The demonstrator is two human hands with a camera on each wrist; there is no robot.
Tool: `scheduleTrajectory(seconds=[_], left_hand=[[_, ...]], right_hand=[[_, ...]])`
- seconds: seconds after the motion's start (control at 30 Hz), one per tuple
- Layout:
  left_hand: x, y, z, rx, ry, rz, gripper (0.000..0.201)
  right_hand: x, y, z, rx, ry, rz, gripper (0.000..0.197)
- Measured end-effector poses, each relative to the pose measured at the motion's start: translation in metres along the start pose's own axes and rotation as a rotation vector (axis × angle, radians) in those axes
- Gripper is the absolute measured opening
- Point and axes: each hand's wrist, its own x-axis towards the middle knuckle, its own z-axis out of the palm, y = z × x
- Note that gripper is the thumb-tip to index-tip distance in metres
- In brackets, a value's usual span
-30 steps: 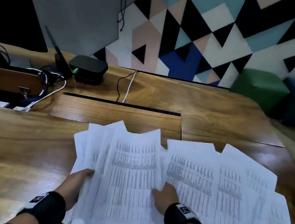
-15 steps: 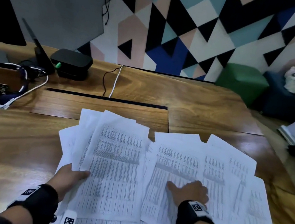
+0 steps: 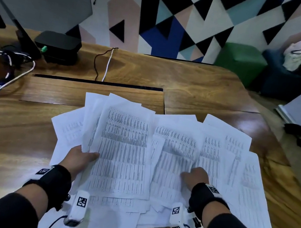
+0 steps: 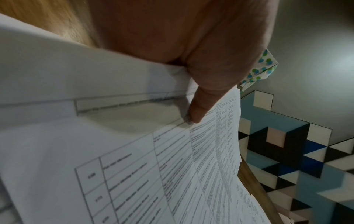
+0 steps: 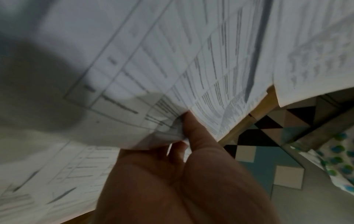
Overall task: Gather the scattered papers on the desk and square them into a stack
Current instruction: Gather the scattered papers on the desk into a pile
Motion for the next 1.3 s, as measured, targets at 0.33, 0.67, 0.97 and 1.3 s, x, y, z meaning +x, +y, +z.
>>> scheduleTrajectory(seconds=[0.33, 0.67, 0.97, 1.3], left_hand=[[0.002, -0.011, 0.020, 0.033, -0.006, -0.072, 0.019], [0.004, -0.022, 0.023, 0.087, 0.068, -0.118, 0.013], [0.004, -0.025, 0.020, 0.101, 0.059, -0.138, 0.017], [0.001, -0.026, 0.015, 0.083, 0.030, -0.134, 0.011]], right_hand=[[0.037, 0.055, -0.054, 0.035, 0.102, 0.267, 0.049], [0.040, 0.048, -0.050, -0.143, 0.092, 0.330, 0.095], [0.033, 0.034, -0.028, 0.515, -0.106, 0.212, 0.087], [0.014, 0.010, -0.020, 0.450, 0.035, -0.086, 0.023]])
